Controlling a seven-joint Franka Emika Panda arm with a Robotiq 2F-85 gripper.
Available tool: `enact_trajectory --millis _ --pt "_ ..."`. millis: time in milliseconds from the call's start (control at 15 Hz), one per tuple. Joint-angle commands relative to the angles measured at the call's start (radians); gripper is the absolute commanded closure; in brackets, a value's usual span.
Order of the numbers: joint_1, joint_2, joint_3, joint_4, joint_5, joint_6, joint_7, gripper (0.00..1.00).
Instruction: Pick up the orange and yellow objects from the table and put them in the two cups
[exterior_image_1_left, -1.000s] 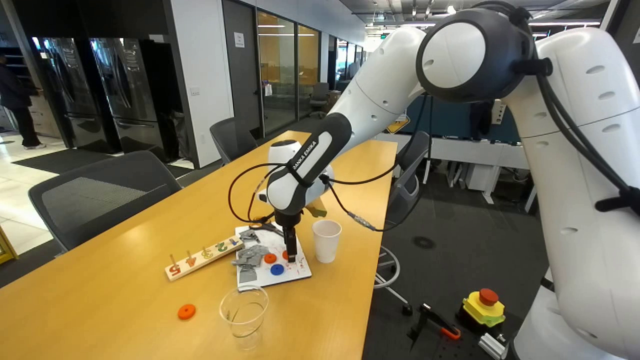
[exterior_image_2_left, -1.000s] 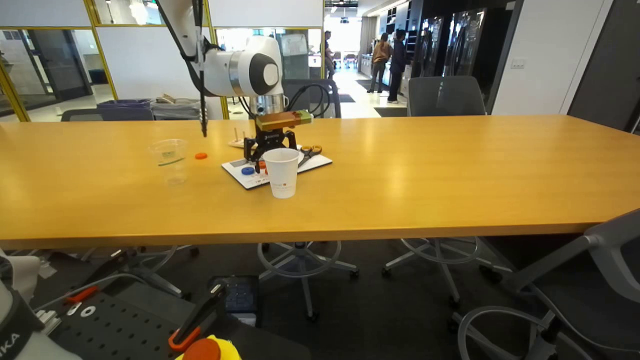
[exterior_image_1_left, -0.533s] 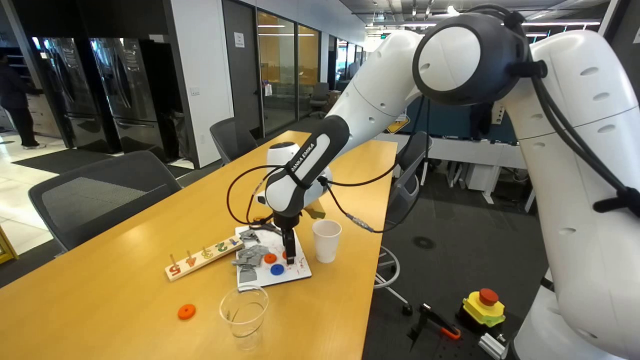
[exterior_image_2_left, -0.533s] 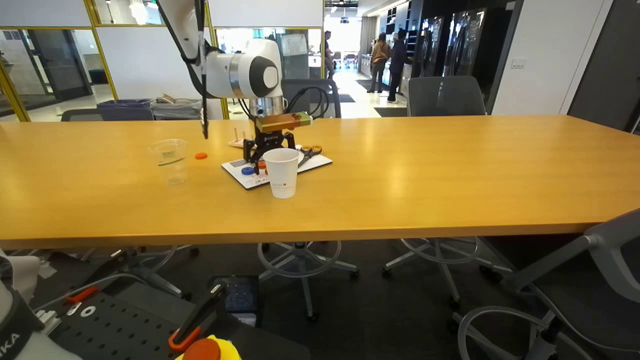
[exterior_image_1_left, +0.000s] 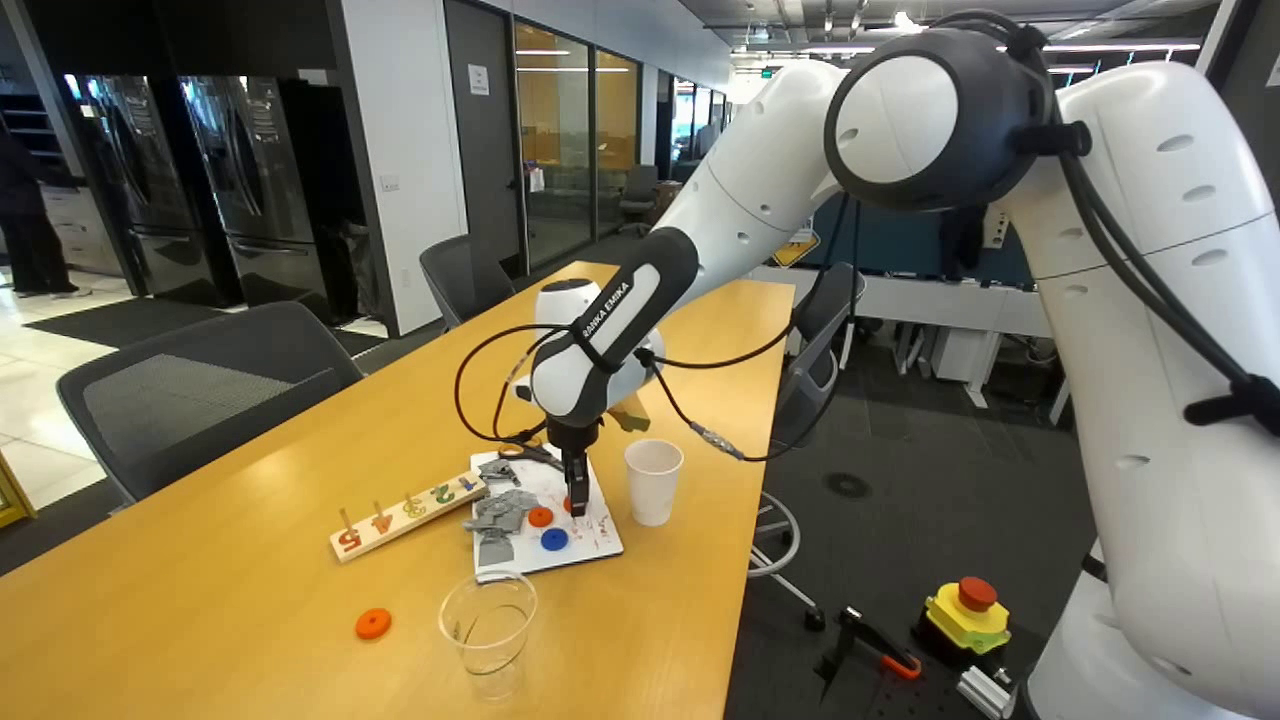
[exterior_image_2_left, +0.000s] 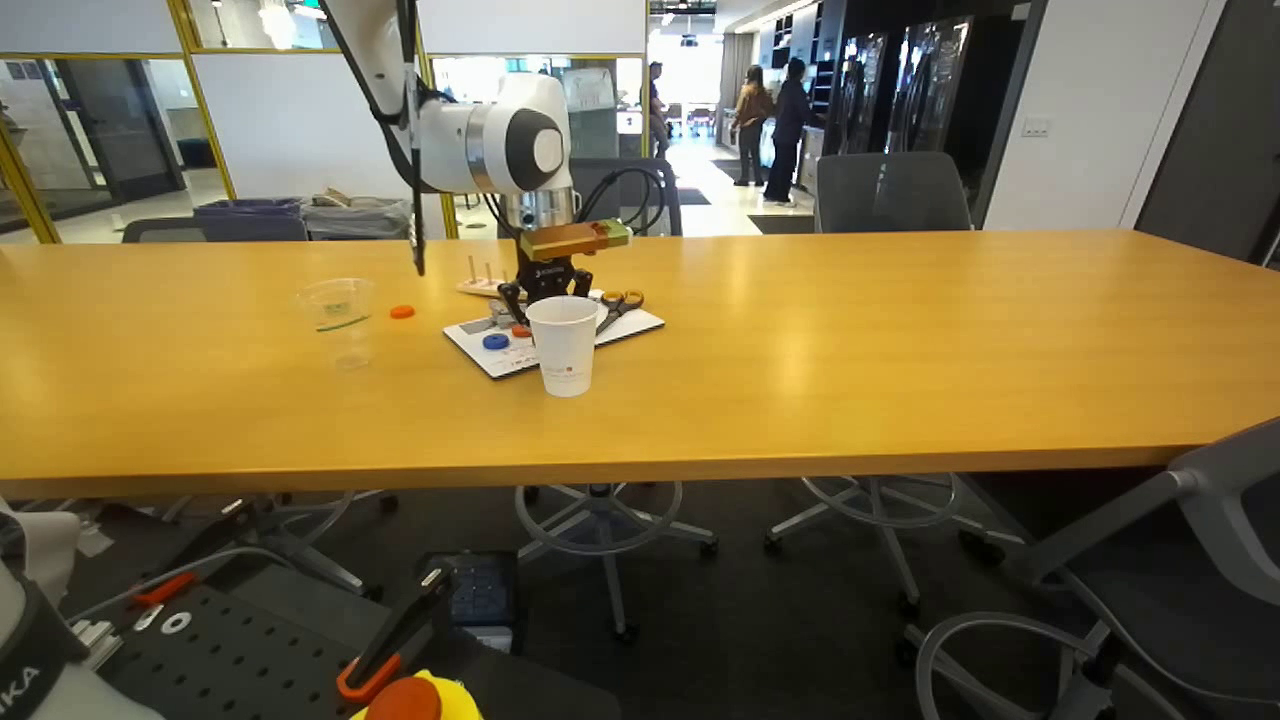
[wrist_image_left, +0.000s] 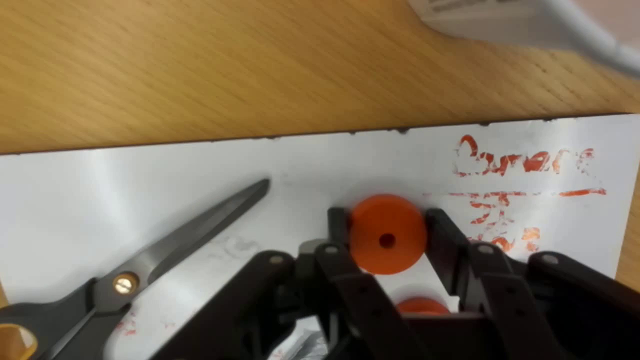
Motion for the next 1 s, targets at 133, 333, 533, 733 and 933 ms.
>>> enact_trajectory --millis 133,333,533,733,933 --pt "-0.006 -0.036 0.009 -0.001 0.021 -0.034 0.04 0.78" --pt "-0.016 -0.117 0.018 -0.039 0.057 -0.064 0.076 0.78" --pt "0.008 -0.228 -0.016 -0.095 0.038 -0.065 0.158 0.78" --pt "0.031 -0.331 -0.061 -0.14 -0.043 -0.109 0.292 0.78" --pt "0.031 -0.411 -0.082 -0.19 -0.111 -0.159 0.382 0.78"
